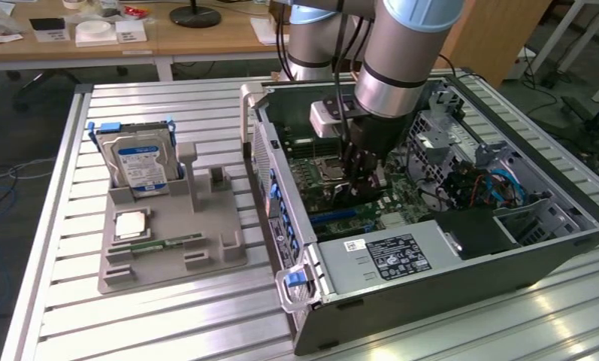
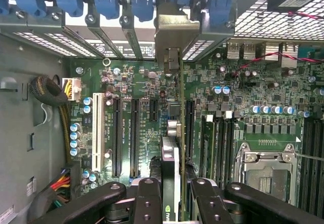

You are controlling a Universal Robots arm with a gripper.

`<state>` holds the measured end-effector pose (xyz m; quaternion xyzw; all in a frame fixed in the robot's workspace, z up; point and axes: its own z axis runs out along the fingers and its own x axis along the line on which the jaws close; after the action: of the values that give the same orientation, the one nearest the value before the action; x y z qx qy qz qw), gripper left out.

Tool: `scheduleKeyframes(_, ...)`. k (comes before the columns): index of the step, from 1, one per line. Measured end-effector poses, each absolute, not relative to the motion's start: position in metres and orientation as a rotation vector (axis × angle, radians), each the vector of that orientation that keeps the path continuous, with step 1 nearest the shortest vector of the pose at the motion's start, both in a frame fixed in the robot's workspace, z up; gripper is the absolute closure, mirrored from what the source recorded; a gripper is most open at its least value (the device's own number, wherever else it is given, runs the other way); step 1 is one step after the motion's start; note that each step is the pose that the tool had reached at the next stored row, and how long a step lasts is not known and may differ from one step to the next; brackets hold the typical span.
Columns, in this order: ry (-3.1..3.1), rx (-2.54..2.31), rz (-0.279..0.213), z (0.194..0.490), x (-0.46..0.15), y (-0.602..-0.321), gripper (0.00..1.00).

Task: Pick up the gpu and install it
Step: 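Insert the gpu into the slot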

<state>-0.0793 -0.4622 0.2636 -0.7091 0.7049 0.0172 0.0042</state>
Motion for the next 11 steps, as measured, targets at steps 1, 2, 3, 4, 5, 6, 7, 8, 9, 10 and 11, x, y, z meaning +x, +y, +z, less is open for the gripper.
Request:
scheduleKeyframes(1, 2.209, -2.222, 0.054, 0.2635, -0.0795, -0.4622, 0.73)
scheduleKeyframes(2, 2.209, -2.221, 0.054, 0.2634, -0.0798, -0.4622, 0.73)
scheduleKeyframes(3, 2.209, -2.221, 0.054, 0.2633, -0.0802, -0.4622, 0.73)
scheduleKeyframes(4, 2.209, -2.221, 0.054, 0.2630, -0.0805, -0.4622, 0.73)
scheduleKeyframes(5, 2.209, -2.221, 0.054, 0.2629, -0.0807, -0.4622, 0.73)
scheduleKeyframes(6, 2.209, -2.221, 0.054, 0.2627, -0.0809, -0.4622, 0.73)
scheduleKeyframes(7, 2.209, -2.221, 0.054, 0.2624, -0.0812, -0.4622, 0.73)
scheduleKeyframes(8, 2.209, -2.221, 0.054, 0.2621, -0.0814, -0.4622, 0.73)
scheduleKeyframes(9, 2.209, -2.221, 0.053, 0.2617, -0.0817, -0.4621, 0.73)
scheduleKeyframes(10, 2.209, -2.221, 0.053, 0.2614, -0.0820, -0.4621, 0.73)
scheduleKeyframes(11, 2.209, -2.221, 0.053, 0.2610, -0.0822, -0.4621, 0.73)
